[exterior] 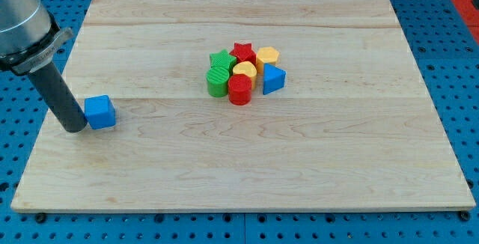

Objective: Slide the blue cube below the red circle

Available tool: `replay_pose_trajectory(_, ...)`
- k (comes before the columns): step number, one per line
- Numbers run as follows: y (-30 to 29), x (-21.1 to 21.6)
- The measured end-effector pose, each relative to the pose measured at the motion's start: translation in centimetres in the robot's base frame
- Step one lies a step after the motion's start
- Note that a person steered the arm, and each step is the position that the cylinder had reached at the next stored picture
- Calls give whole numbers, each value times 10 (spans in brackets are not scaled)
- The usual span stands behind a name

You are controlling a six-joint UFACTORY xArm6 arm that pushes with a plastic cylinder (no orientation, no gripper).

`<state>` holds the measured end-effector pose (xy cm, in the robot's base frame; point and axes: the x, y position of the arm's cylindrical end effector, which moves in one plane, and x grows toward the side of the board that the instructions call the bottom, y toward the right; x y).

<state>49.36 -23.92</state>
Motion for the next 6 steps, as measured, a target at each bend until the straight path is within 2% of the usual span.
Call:
replay_pose_trajectory(1, -18, -16)
replay_pose_trajectory(2, -3, -16)
replay_pose_trajectory(6, 101, -20)
